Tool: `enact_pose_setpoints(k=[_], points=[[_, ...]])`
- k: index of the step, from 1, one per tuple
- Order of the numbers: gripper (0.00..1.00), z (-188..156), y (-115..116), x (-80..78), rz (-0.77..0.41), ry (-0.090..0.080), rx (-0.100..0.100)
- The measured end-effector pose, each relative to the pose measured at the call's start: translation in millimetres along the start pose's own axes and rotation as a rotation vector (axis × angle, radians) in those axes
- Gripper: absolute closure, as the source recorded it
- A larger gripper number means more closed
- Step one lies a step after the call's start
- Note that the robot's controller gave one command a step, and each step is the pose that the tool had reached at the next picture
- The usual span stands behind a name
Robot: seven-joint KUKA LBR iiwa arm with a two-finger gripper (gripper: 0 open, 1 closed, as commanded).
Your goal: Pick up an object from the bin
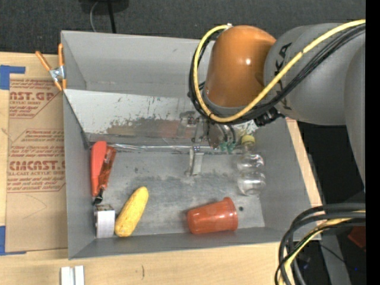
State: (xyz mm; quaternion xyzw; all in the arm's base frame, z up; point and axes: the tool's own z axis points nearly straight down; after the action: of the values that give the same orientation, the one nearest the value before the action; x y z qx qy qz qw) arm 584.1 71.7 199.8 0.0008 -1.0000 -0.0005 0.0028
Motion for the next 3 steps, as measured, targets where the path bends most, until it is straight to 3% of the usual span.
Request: enact_pose_setpoints(k=[1, 2, 3], points=[[0.00, -5, 0, -1.3, 0.001, -0.007, -0.001], [0.00, 42, 46, 5.6, -0.122, -0.009, 0.000], [0.00, 54, 119, 23.4, -0.255, -0.008, 0.000]])
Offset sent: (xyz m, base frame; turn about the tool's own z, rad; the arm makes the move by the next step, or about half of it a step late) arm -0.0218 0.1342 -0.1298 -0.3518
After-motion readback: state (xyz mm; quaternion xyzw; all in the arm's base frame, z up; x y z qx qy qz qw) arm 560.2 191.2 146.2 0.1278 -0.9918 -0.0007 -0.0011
